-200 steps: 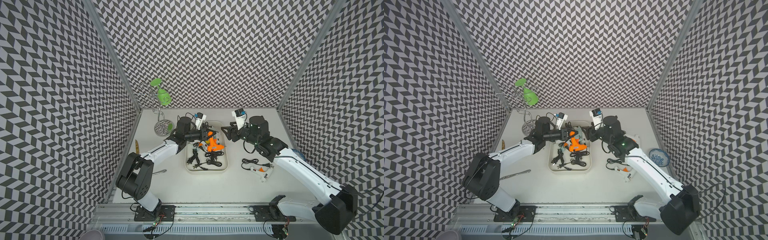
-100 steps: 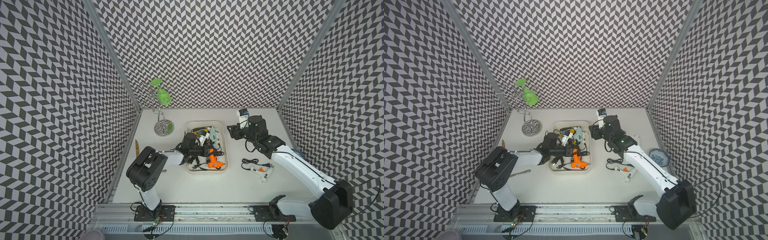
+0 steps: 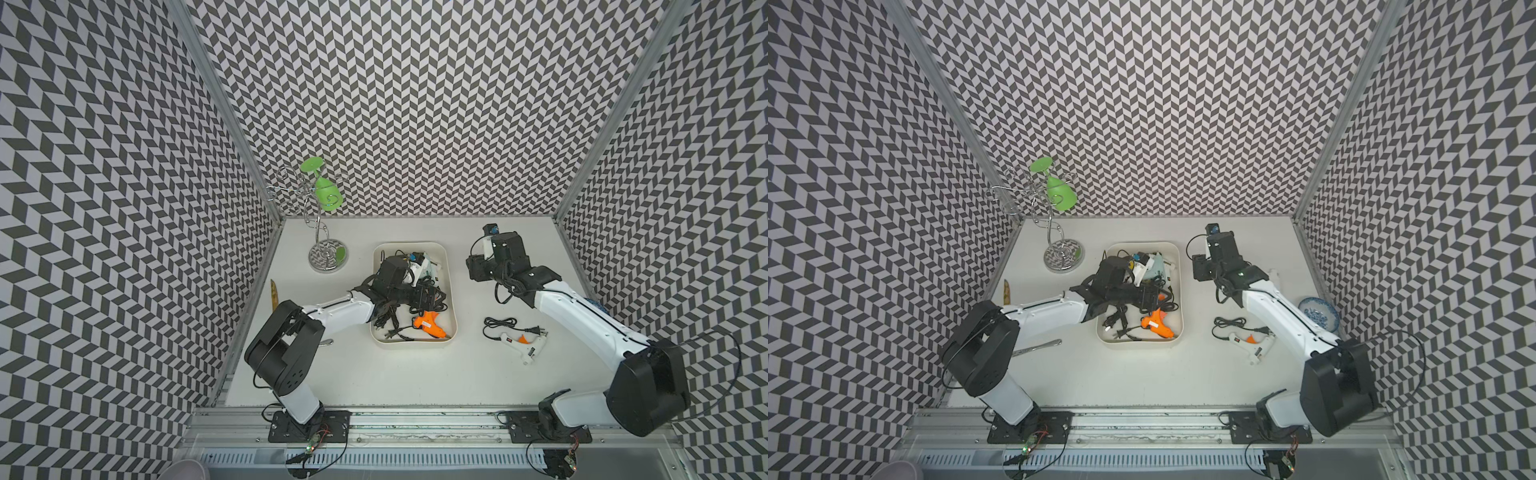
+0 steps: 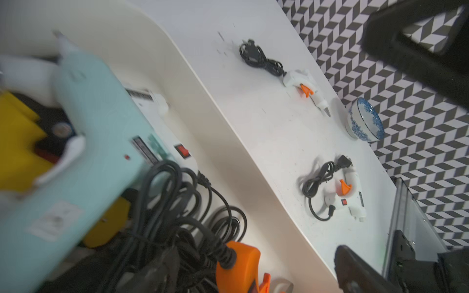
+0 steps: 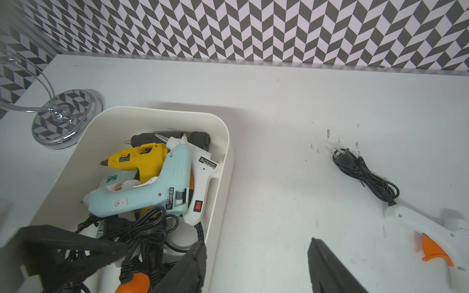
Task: Put the hot melt glue gun into the storage box
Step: Place the hot melt adhesive gun in the storage box.
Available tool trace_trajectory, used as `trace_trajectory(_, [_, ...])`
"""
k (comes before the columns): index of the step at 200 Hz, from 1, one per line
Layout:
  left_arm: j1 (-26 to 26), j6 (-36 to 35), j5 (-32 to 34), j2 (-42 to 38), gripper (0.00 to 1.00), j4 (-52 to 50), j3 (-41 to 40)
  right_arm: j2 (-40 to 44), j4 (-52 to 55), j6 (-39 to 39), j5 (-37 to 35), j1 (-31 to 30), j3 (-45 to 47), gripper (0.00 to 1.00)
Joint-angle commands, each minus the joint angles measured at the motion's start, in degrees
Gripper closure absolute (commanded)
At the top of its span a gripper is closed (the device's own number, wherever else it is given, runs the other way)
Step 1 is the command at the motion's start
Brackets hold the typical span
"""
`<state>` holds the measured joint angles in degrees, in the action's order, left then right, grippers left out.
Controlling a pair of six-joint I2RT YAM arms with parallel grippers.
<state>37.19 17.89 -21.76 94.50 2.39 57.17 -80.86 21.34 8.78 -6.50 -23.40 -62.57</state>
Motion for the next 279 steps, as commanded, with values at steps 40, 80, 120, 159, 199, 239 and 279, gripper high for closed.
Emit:
trace_trajectory(40, [-0.02, -8.81, 8.99, -8.43, 0.04, -10.56, 4.21, -2.55, 0.67, -1.31, -2.50, 0.80, -3.79, 0.34])
trace_trajectory(80, [2.27, -8.94, -2.65, -4.84, 0.27, -8.56, 3.31, -3.76, 1.47, -0.95, -2.64, 1.15, -4.39, 0.34])
trace_trajectory(120, [2.62, -6.51, -8.32, -2.61, 0.56, -5.17, -0.80, -4.44, 3.44, -0.50, -2.46, 1.78, -4.59, 0.34])
trace_trajectory(159, [2.49, -6.90, -9.09, 2.44, 0.66, -3.72, -2.26, -4.75, 3.67, -0.16, -2.37, 1.95, -4.05, 0.35])
trace_trajectory(199, [0.82, -5.47, -7.74, 9.42, 0.70, -2.48, -0.95, -5.56, 4.31, 1.03, -3.15, 3.08, -3.97, 0.35])
trace_trajectory(239, [2.53, -6.81, -8.37, 7.34, 0.70, -2.55, 0.84, -7.53, 5.99, 2.27, -2.48, 7.15, -4.58, 0.35])
trace_trajectory(279, [2.45, -9.09, -7.87, 1.38, 0.45, -6.66, 5.36, -12.87, 6.33, 3.62, -3.26, 13.64, -6.58, 0.34])
